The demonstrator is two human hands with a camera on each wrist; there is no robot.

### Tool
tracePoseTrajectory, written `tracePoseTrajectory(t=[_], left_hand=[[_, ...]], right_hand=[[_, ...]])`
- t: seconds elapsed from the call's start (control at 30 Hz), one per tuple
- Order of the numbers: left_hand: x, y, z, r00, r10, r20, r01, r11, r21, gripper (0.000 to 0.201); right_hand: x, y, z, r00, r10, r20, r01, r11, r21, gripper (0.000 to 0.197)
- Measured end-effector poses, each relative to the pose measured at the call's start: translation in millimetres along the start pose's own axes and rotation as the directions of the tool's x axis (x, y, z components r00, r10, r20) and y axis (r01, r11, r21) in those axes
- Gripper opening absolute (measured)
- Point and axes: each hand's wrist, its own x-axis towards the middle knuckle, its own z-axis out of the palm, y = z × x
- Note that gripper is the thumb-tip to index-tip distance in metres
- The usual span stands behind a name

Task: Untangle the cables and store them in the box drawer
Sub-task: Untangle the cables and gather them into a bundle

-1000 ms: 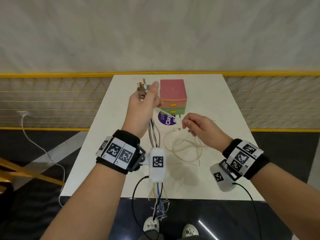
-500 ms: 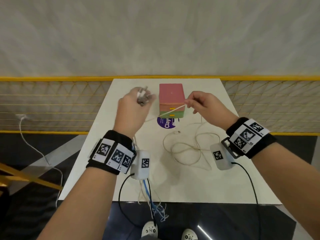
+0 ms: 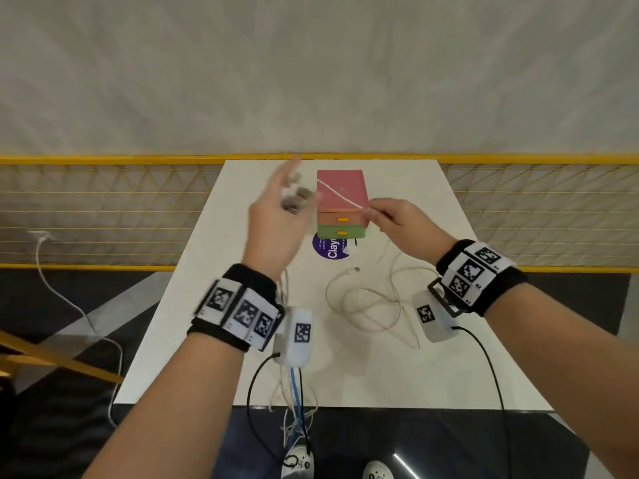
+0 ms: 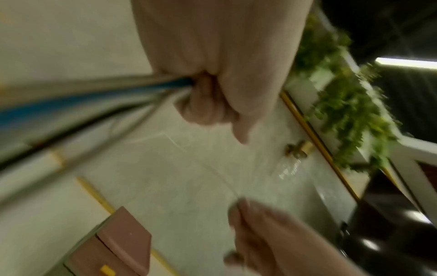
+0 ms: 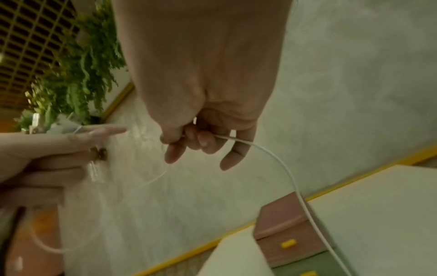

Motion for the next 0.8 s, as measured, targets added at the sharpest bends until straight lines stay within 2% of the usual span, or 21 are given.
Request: tracePoseTrajectory(t=[0.07, 0.1, 0.17, 0.23, 0.3, 0.33, 0.37, 0.4, 0.47, 0.5, 0.53, 0.57, 0.67, 0.73, 0.77, 0.8], left_hand=[[-8.1, 5.4, 19.8, 0.969, 0.073, 0.235, -0.106, 0.986, 0.13, 0.049], [-8.6, 6.9, 26.1, 0.962, 0.078, 0.261, -0.135, 0.968, 0.209, 0.044], [-3.0, 7.3, 26.3, 0.985, 0.061, 0.163, -0.1, 0.965, 0.244, 0.042], [5.3, 5.7, 13.6, 0.998, 0.049, -0.051, -0.04, 0.987, 0.155, 0.039], [12.5, 4.1, -2.4, 0.962, 0.051, -0.267, -0.023, 0.994, 0.107, 0.034], [13.8, 2.8, -6.7, 0.946, 0.057, -0.32, -0.024, 0.994, 0.107, 0.031], [13.1, 2.7, -7.0, 0.946, 0.081, -0.315, -0.051, 0.993, 0.102, 0.028], [9.5, 4.6, -4.2, 0.96, 0.12, -0.255, -0.097, 0.99, 0.098, 0.031], [-0.1, 6.5, 9.7, 0.984, 0.18, -0.003, -0.178, 0.976, 0.122, 0.047], [-4.0, 7.0, 18.2, 0.974, 0.19, 0.125, -0.21, 0.962, 0.174, 0.046], [-6.4, 7.6, 25.3, 0.963, 0.187, 0.195, -0.23, 0.946, 0.228, 0.038], [-6.8, 7.5, 29.5, 0.965, 0.171, 0.199, -0.219, 0.943, 0.252, 0.032], [0.8, 5.0, 24.7, 0.994, 0.107, 0.01, -0.107, 0.982, 0.157, 0.026], [8.1, 0.8, 13.5, 0.981, 0.087, -0.173, -0.074, 0.994, 0.077, 0.024], [10.7, -1.7, 9.6, 0.972, 0.072, -0.224, -0.061, 0.997, 0.056, 0.024], [11.0, -1.9, 7.5, 0.973, 0.06, -0.221, -0.054, 0.998, 0.034, 0.024]], right_hand=[[5.6, -19.6, 3.6, 0.998, -0.069, -0.002, 0.069, 0.996, 0.063, 0.026], [8.1, -27.8, 2.9, 0.995, -0.103, -0.006, 0.103, 0.991, 0.079, 0.026], [10.6, -32.0, -2.7, 0.992, -0.125, -0.01, 0.126, 0.988, 0.088, 0.026], [8.0, -19.6, -10.9, 0.997, -0.079, 0.011, 0.078, 0.993, 0.085, 0.027], [2.3, -2.5, -14.7, 0.999, -0.012, 0.034, 0.011, 0.999, 0.034, 0.029], [0.1, 4.0, -14.1, 0.999, 0.008, 0.034, -0.009, 1.0, 0.009, 0.029], [-1.3, 6.7, -12.2, 0.999, 0.014, 0.029, -0.014, 1.0, -0.002, 0.029], [-1.0, 5.3, -9.6, 1.0, 0.004, 0.024, -0.004, 1.0, 0.002, 0.028], [3.3, -6.7, -3.5, 0.999, -0.05, 0.019, 0.049, 0.998, 0.042, 0.026], [6.1, -15.1, -1.4, 0.997, -0.081, 0.011, 0.08, 0.994, 0.075, 0.024], [8.2, -23.1, -0.9, 0.994, -0.109, -0.001, 0.109, 0.989, 0.105, 0.022], [9.9, -28.3, -1.5, 0.991, -0.129, -0.016, 0.13, 0.985, 0.115, 0.021], [10.3, -17.9, -6.5, 0.993, -0.121, -0.012, 0.122, 0.99, 0.074, 0.024], [5.9, 2.7, -5.6, 0.998, -0.043, 0.034, 0.043, 0.999, 0.016, 0.026], [3.3, 11.8, -3.2, 0.999, -0.011, 0.046, 0.012, 1.0, -0.012, 0.027], [1.7, 18.1, -0.1, 0.999, 0.003, 0.049, -0.001, 1.0, -0.027, 0.027]])
